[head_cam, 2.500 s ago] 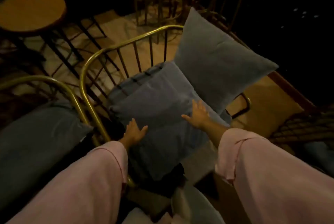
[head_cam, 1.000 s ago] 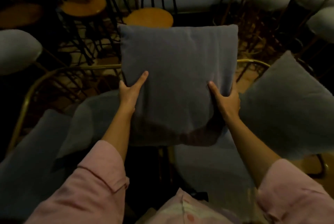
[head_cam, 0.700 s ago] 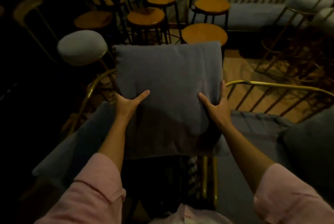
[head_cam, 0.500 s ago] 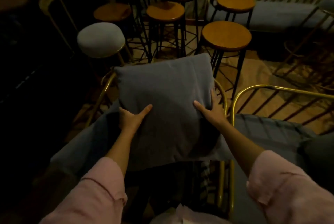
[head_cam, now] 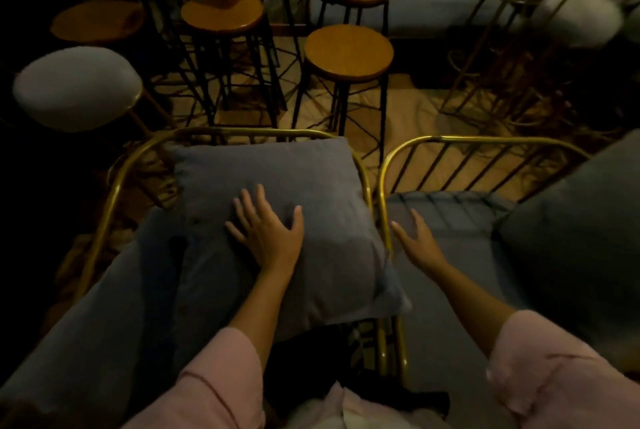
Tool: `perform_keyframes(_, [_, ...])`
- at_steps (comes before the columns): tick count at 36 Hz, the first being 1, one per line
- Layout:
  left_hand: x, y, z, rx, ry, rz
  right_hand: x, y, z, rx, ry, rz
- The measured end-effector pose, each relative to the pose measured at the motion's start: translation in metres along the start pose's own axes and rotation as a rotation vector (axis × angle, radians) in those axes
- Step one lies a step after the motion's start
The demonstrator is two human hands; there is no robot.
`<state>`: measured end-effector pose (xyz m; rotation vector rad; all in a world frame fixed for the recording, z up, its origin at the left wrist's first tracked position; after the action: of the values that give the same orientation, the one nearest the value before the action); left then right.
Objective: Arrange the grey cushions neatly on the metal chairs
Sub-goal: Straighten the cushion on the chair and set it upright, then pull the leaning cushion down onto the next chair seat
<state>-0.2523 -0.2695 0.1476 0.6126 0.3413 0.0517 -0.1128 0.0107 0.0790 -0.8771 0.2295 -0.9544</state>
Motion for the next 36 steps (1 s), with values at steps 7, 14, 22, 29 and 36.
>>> perform_keyframes(7, [0.091,0.128,-0.089,0.179,-0.422,-0.227,-0.038,0.085,0.14,0.088,0.184,-0.149])
perform_keyframes(14, [0.207,0.211,-0.189,0.063,-0.816,-0.194,-0.093,0.159,0.299,0.411,0.382,-0.046])
perform_keyframes(22, [0.313,0.294,-0.296,0.18,-1.023,0.343,-0.175,0.235,0.415,0.678,0.381,-0.06])
perform_keyframes(29, [0.37,0.313,-0.384,0.098,-1.055,0.572,-0.225,0.29,0.426,0.855,0.325,-0.053])
perform_keyframes(36, [0.428,0.332,-0.452,0.188,-1.121,0.812,-0.258,0.33,0.427,0.821,0.429,-0.018])
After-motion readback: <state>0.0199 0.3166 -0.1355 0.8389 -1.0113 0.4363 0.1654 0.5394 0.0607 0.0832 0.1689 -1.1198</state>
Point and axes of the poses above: each hand's wrist, its own x-axis away from the middle knuckle, its own z-axis out of the back of the hand, y = z × x, the point moved 7 cm from there along -x, towards the middle knuckle, and after that the axes turned 15 degrees about y, right-handed, at the moved point
